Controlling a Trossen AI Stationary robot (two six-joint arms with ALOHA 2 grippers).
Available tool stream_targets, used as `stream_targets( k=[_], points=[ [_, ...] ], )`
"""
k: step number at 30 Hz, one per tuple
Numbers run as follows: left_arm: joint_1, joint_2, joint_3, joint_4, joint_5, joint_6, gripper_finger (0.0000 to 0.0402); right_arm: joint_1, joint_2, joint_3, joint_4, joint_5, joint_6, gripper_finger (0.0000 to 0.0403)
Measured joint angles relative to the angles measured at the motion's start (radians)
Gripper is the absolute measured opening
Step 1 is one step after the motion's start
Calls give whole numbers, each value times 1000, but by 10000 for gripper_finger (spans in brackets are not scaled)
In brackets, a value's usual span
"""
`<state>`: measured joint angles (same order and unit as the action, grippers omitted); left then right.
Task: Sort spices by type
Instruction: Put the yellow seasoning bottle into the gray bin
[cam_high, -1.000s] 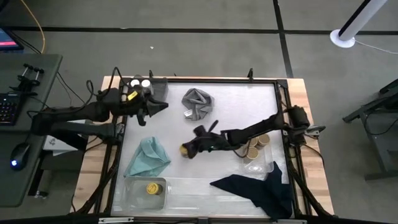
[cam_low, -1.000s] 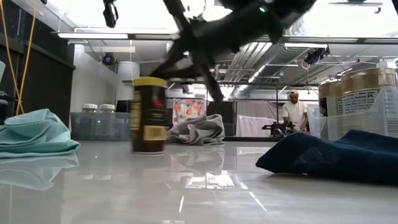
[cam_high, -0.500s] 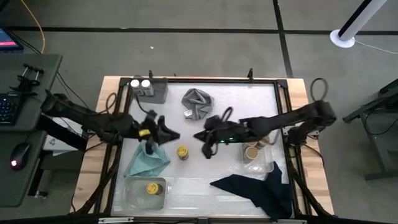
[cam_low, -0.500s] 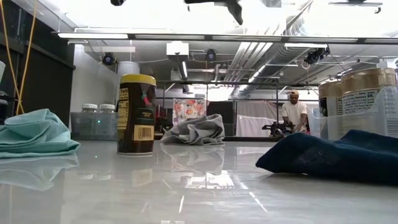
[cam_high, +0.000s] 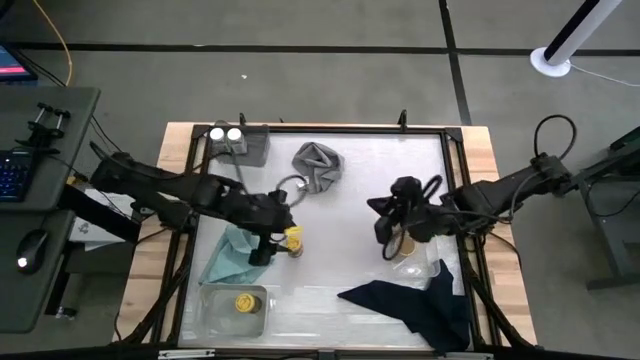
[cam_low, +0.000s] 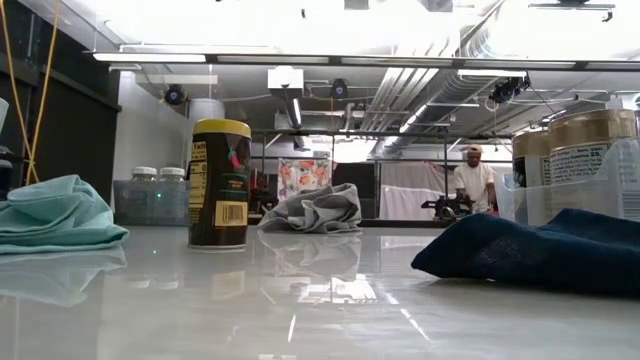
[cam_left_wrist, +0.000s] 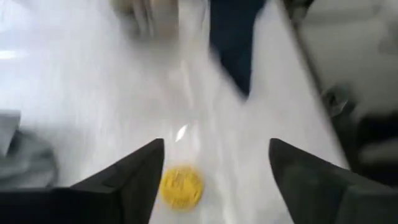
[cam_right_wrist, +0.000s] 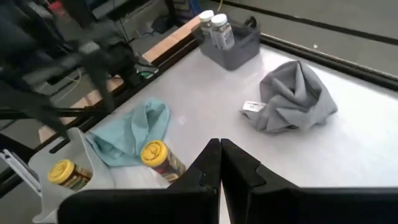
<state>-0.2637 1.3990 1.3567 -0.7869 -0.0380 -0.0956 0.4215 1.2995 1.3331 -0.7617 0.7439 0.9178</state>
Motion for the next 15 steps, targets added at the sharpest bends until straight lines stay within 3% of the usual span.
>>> stream_targets(
  k=[6,15],
  points=[
    [9,125,-2,-96,-2,82,314,46,25,0,-28,39,95,0],
    [9,283,-2,-86,-13,153,317,51,99,0,-44,12,122,0]
  ],
)
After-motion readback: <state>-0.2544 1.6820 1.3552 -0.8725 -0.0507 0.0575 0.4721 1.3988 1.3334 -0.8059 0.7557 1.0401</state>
